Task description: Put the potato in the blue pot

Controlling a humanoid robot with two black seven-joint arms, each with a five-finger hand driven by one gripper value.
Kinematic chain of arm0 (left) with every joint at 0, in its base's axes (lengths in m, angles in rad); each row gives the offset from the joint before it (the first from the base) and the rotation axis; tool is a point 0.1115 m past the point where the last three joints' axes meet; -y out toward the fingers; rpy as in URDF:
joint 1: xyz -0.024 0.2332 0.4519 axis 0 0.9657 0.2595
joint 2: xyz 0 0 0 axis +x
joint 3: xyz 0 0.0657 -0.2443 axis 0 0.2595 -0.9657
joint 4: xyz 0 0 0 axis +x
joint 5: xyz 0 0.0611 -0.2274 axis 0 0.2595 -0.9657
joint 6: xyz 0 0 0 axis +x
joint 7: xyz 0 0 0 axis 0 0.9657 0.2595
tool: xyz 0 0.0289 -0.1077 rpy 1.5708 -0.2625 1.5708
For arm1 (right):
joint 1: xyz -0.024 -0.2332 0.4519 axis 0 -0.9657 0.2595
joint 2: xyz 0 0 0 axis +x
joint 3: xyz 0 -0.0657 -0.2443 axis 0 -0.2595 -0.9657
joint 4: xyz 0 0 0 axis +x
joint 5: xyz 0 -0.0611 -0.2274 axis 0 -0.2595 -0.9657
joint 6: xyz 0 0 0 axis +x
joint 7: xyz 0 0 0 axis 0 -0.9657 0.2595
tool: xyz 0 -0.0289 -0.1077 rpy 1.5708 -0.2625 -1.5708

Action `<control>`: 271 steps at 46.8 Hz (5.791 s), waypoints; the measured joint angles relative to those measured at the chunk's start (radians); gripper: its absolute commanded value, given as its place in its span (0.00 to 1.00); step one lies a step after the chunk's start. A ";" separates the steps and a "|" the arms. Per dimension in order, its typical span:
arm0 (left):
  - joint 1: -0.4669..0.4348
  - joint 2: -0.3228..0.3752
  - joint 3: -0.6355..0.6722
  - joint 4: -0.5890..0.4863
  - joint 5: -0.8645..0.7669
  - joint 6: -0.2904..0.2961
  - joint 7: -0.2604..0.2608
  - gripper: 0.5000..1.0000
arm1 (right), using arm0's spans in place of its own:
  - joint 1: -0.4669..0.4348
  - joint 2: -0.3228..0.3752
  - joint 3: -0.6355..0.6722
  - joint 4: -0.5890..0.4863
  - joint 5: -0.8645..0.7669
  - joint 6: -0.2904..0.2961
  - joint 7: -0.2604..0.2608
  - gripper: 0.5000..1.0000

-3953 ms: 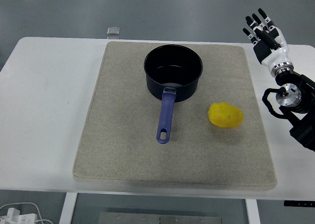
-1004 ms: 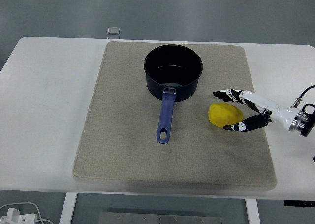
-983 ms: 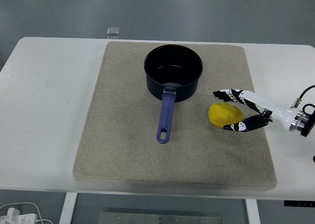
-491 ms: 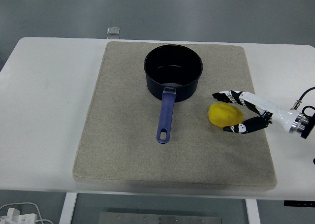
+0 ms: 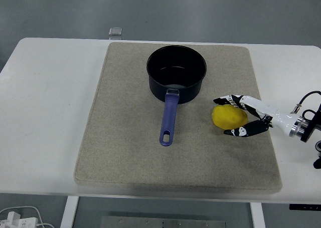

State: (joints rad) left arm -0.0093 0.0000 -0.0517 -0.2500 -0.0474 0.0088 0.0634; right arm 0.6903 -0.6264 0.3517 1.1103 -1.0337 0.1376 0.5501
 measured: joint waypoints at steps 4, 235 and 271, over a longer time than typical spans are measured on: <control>0.000 0.000 0.000 0.000 0.000 0.000 0.000 0.99 | 0.002 0.001 0.001 0.000 0.001 -0.015 0.013 0.00; 0.003 0.000 -0.002 0.006 -0.001 0.000 0.000 0.99 | 0.412 0.608 -0.172 -0.592 0.397 -0.148 0.003 0.86; 0.005 0.000 -0.002 0.003 0.000 0.000 0.000 0.98 | 0.319 0.573 0.104 -0.587 0.791 -0.138 -0.118 0.86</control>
State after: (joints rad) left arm -0.0047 0.0000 -0.0537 -0.2470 -0.0475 0.0092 0.0634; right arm 1.0097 -0.0529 0.4554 0.5231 -0.2424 -0.0006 0.4325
